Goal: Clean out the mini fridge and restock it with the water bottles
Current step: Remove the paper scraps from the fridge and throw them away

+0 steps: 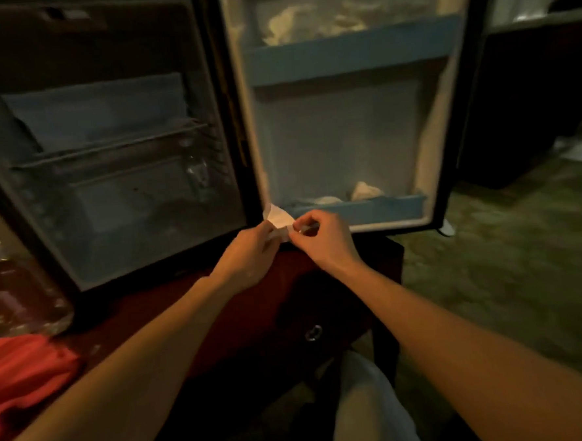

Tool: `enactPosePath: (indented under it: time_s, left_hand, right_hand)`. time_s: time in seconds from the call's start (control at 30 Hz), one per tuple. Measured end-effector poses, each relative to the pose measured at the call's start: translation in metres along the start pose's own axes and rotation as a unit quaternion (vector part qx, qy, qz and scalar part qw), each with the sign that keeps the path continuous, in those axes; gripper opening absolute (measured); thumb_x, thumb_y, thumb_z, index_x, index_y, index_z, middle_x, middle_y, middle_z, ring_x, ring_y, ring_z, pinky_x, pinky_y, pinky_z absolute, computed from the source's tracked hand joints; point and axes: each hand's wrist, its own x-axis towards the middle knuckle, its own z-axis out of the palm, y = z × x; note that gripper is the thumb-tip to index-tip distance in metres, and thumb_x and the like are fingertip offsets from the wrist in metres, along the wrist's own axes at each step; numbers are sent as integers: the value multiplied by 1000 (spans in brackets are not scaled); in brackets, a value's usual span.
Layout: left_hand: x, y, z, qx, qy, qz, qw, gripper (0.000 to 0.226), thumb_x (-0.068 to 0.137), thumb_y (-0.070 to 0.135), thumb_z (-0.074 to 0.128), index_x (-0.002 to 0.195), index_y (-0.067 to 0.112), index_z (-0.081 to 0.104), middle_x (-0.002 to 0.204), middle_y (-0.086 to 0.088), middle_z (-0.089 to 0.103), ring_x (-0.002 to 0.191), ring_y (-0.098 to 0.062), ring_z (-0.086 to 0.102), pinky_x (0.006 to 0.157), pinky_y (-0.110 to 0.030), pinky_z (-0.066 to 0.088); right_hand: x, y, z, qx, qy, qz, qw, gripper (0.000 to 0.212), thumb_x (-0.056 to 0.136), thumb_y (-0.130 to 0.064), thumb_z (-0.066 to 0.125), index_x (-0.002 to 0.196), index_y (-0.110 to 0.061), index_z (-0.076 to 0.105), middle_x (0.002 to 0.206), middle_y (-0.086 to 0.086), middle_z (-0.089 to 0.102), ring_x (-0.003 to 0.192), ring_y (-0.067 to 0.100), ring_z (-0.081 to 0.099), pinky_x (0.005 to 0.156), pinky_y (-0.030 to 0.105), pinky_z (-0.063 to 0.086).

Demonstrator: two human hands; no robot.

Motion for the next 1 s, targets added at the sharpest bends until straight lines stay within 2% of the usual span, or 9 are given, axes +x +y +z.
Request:
enactPosePath:
  time_s: [0.13,0.23,0.3,0.4,0.53,0.63,0.73,0.93,1.0]
  left_hand:
    - [-1,32,40,-2,-24,62,998,11,96,19,54,91,10,59,76,-1,59,75,-31,63,59,-33,42]
    - [2,55,68,-22,-51,111,992,16,98,21,52,96,11,64,86,-6,67,80,-29,64,68,-43,51]
    - [6,70,87,-28,-81,108,990,17,99,25,51,99,15,64,82,-5,65,74,-26,62,65,-45,50]
    - [10,90,121,-46,-132,114,984,20,101,31,47,95,19,62,82,-3,62,73,-24,61,66,-47,48]
    - [4,120,174,-70,-199,133,968,32,104,32,38,75,29,51,78,3,54,73,-16,54,65,-38,39]
    - [-1,138,219,-75,-228,132,962,33,104,33,37,79,18,55,80,-2,54,73,-17,54,69,-42,43]
    - [-5,151,264,-55,-252,142,956,33,103,30,39,76,16,53,81,-2,51,75,-17,52,71,-38,42]
    - [-11,165,347,-32,-303,152,940,30,100,34,48,75,19,58,79,1,54,76,-18,54,63,-31,39]
    - [-11,167,374,-44,-318,143,936,26,97,37,55,86,17,66,83,1,61,80,-16,58,68,-31,45]
  right_hand:
    - [-25,36,-48,-9,18,26,999,14,80,-29,75,86,-16,72,83,-11,66,79,0,60,69,10,43]
    - [-40,62,-82,-4,39,54,998,11,80,-28,76,90,-22,74,89,-9,70,83,6,64,78,27,53]
    - [-51,79,-106,-20,52,72,996,10,82,-23,74,92,-23,74,92,-9,70,86,8,64,82,32,54]
    - [-75,111,-144,-62,53,115,990,14,87,-17,69,99,-23,71,99,-9,67,89,7,63,79,27,53]
    - [-114,158,-189,-100,75,193,973,21,87,-10,67,105,-20,69,101,-6,67,71,-2,55,62,7,41]
    - [-137,186,-211,-110,96,233,961,20,85,-8,68,103,-17,70,95,-6,65,76,3,57,55,1,39]
    - [-158,214,-227,-122,104,270,949,19,85,-8,66,102,-17,71,92,-5,64,80,7,60,59,4,37]
    - [-202,272,-260,-126,131,335,925,21,86,-10,68,106,-15,70,103,-1,67,83,5,60,71,10,42]
    - [-218,293,-271,-130,141,361,913,20,86,-13,70,105,-15,70,103,-2,67,87,6,60,73,14,42]
